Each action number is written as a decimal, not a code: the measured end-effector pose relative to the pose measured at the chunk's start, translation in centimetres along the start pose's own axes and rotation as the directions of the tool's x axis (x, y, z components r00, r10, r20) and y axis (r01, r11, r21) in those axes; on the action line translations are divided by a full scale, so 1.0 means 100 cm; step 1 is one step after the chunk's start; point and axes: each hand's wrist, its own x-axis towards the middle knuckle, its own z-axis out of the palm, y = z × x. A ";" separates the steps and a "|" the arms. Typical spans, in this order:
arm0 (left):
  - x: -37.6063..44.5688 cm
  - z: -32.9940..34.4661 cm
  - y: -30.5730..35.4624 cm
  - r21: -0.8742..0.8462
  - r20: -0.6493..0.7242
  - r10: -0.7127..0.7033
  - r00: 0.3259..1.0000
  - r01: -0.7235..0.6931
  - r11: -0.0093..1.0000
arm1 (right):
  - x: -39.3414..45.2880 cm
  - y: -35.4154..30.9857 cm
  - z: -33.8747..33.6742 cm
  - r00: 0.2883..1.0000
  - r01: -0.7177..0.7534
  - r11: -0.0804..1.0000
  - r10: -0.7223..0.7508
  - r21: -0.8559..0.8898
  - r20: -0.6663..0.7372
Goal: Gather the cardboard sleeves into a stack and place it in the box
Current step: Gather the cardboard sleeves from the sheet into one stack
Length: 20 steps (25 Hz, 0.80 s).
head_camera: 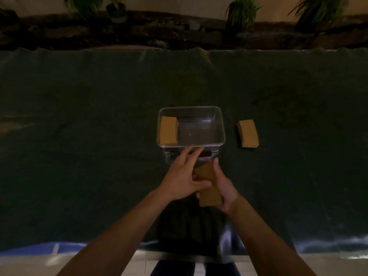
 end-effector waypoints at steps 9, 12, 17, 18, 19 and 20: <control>-0.009 -0.019 0.015 0.083 0.211 0.185 0.960 -0.207 0.975 | -0.010 -0.014 0.013 1.000 -0.002 0.998 0.001 0.062 0.011; -0.010 -0.020 0.020 0.095 0.242 0.225 0.944 -0.254 0.962 | -0.015 -0.019 0.015 0.999 0.015 0.999 -0.017 -0.042 -0.051; -0.007 -0.017 0.028 0.184 0.230 0.251 0.940 -0.296 0.937 | -0.024 -0.022 0.020 0.995 0.049 0.999 -0.048 0.010 -0.090; -0.005 -0.017 0.029 0.213 0.235 0.250 0.939 -0.301 0.930 | -0.026 -0.023 0.021 0.995 0.038 0.999 -0.036 0.022 -0.094; -0.005 -0.017 0.030 0.236 0.243 0.252 0.937 -0.309 0.921 | -0.027 -0.023 0.022 0.993 0.040 0.999 -0.039 0.014 -0.114; -0.003 -0.016 0.033 0.250 0.251 0.259 0.933 -0.321 0.914 | -0.029 -0.024 0.022 0.987 0.057 0.998 -0.058 -0.008 -0.152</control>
